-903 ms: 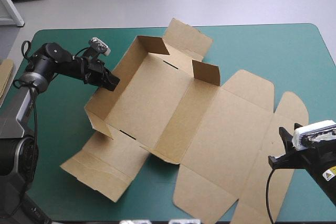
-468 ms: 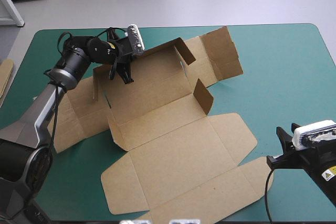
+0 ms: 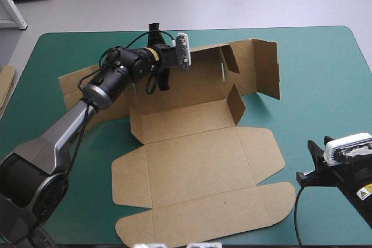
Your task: Fold the box
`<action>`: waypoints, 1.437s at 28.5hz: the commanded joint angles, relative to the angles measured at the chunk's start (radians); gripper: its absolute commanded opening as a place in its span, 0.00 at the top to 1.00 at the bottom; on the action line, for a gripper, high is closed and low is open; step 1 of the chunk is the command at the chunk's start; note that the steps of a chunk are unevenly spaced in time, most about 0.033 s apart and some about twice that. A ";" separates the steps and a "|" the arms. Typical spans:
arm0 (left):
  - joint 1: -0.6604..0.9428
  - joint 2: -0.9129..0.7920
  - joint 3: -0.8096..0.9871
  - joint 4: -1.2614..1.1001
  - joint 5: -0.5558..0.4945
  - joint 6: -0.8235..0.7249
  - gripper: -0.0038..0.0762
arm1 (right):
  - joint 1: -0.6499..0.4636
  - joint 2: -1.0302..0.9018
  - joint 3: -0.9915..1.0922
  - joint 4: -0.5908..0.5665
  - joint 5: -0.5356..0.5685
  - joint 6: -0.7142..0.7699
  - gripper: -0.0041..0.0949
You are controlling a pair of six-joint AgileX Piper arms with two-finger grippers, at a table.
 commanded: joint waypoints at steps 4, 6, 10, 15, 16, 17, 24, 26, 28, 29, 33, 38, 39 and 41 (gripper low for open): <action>-0.131 -0.052 -0.021 0.243 -0.180 -0.151 0.96 | 0.002 0.054 -0.026 -0.249 -0.018 0.300 0.60; -0.156 -0.052 0.001 0.300 -0.201 -0.196 0.96 | 0.002 0.073 -0.026 -0.309 -0.006 0.363 0.60; -0.190 -0.052 0.063 0.413 -0.213 -0.356 0.96 | 0.002 0.105 -0.026 -0.330 -0.004 0.411 0.60; -0.235 -0.052 0.119 0.616 -0.214 -0.584 0.96 | 0.002 0.153 -0.026 -0.287 -0.004 0.427 0.60; -0.247 -0.052 0.128 0.674 -0.214 -0.661 0.96 | 0.002 0.167 -0.026 -0.278 -0.004 0.427 0.60; -0.260 -0.052 0.133 0.732 -0.205 -0.735 0.96 | 0.002 0.181 -0.026 -0.270 -0.004 0.422 0.60; -0.348 -0.052 0.175 0.986 -0.107 -0.977 0.96 | 0.002 0.273 -0.026 -0.295 -0.025 0.400 0.60; -0.365 -0.052 0.200 1.015 -0.085 -0.996 0.96 | 0.002 0.301 -0.028 -0.343 -0.036 0.418 0.60; -0.380 -0.052 0.226 1.025 -0.060 -1.019 0.96 | 0.002 0.331 -0.038 -0.373 -0.039 0.431 0.60; -0.382 -0.052 0.237 1.026 -0.057 -1.019 0.96 | 0.002 0.344 -0.044 -0.375 -0.039 0.431 0.60; -0.396 -0.052 0.269 1.047 -0.042 -1.053 0.96 | 0.002 0.405 -0.064 -0.372 -0.063 0.431 0.60; -0.415 -0.055 0.292 1.089 -0.038 -1.093 0.96 | 0.002 0.505 -0.143 -0.285 -0.050 0.380 0.60; -0.415 -0.055 0.295 1.106 -0.038 -1.097 0.96 | 0.002 0.523 -0.158 -0.271 -0.039 0.368 0.60; -0.415 -0.055 0.308 1.166 -0.047 -1.146 0.96 | 0.002 0.576 -0.216 -0.214 0.002 0.322 0.60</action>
